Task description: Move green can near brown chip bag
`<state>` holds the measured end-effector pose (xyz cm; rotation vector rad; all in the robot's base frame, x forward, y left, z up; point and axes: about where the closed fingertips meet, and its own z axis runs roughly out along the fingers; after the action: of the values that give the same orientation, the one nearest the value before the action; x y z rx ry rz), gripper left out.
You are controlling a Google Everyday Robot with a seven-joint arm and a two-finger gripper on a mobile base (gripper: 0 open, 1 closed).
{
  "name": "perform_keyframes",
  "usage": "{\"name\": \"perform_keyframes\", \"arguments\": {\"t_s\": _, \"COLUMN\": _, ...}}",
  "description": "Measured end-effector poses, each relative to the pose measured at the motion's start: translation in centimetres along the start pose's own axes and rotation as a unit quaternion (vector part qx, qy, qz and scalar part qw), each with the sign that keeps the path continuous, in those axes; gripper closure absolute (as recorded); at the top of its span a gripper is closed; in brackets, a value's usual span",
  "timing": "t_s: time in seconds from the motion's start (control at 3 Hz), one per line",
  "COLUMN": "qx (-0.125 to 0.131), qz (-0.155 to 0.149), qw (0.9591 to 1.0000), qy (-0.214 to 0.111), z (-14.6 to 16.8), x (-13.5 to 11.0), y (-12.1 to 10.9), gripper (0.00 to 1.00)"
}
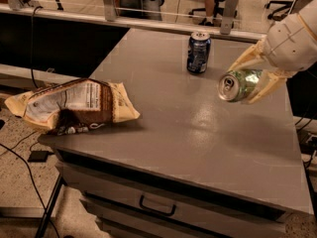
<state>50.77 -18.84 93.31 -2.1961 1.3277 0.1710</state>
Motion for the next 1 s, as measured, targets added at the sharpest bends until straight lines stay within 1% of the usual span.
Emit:
{"name": "perform_keyframes", "arguments": {"t_s": 0.33, "qx": -0.008, "qz": -0.021, "qw": 0.9962, "qy": -0.084, "z": 1.7, "x": -4.8, "y": -1.9, "gripper": 1.00}}
{"name": "perform_keyframes", "arguments": {"t_s": 0.67, "qx": -0.015, "qz": -0.017, "qw": 0.9855, "qy": -0.168, "z": 3.2, "x": -9.8, "y": -3.5, "gripper": 1.00}}
{"name": "perform_keyframes", "arguments": {"t_s": 1.0, "qx": -0.019, "qz": 0.009, "qw": 0.9771, "qy": -0.212, "z": 4.6, "x": -12.5, "y": -4.1, "gripper": 1.00}}
